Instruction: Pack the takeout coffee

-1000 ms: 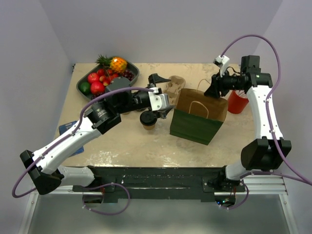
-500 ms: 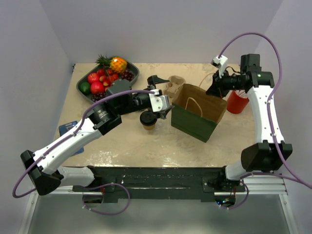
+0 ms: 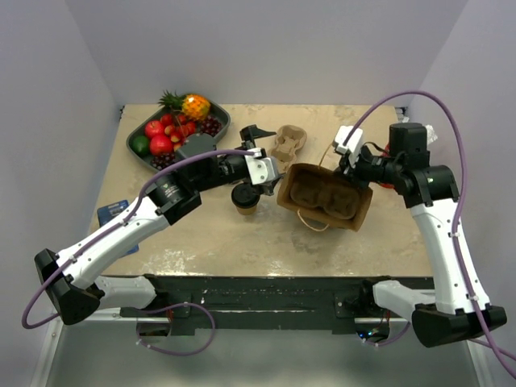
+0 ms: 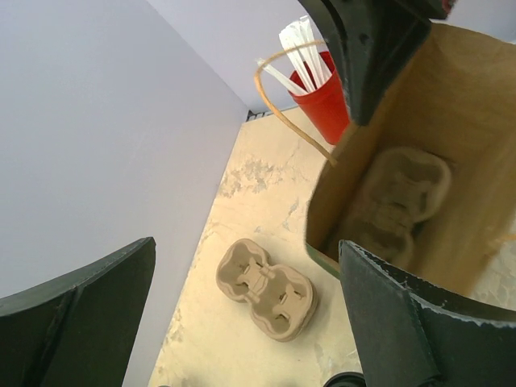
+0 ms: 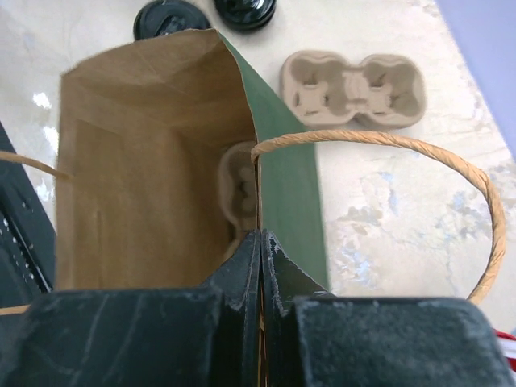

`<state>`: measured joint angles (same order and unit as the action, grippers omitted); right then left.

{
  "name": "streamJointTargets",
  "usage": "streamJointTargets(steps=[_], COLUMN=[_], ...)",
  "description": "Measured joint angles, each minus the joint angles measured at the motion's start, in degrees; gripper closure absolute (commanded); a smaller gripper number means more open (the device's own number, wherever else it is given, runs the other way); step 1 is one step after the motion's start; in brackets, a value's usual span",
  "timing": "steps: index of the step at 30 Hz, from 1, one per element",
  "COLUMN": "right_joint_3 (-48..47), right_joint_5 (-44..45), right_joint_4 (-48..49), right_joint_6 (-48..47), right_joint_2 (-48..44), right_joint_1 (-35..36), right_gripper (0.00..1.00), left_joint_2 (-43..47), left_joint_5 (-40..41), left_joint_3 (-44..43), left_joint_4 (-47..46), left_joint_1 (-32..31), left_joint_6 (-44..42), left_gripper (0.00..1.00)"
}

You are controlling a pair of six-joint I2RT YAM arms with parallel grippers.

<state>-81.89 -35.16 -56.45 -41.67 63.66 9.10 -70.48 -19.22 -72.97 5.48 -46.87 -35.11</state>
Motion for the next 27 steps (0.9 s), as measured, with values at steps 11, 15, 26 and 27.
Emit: streamJointTargets(steps=[11,15,26,27], right_joint_3=[4.85,3.3,-5.14,-5.14], right_joint_5=[4.83,5.79,6.05,6.08], right_joint_4=[0.07,0.04,-0.79,-1.01], right_joint_6=[-2.27,-1.36,4.28,4.83], right_joint_2=[-4.68,-3.76,4.07,4.61], right_joint_1=[6.62,6.64,6.64,6.64], right_gripper=[1.0,1.0,0.81,0.7], left_joint_2=[0.0,0.0,0.0,-0.02], left_joint_5=[0.15,-1.42,-12.55,-13.6], left_joint_3=[0.68,0.66,-1.75,-1.92], left_joint_4=[-1.36,-0.98,9.14,10.05], left_joint_1=[0.68,0.96,1.05,1.07], left_joint_6=[1.09,1.95,1.4,1.22], left_gripper=[0.01,0.01,0.0,0.0])
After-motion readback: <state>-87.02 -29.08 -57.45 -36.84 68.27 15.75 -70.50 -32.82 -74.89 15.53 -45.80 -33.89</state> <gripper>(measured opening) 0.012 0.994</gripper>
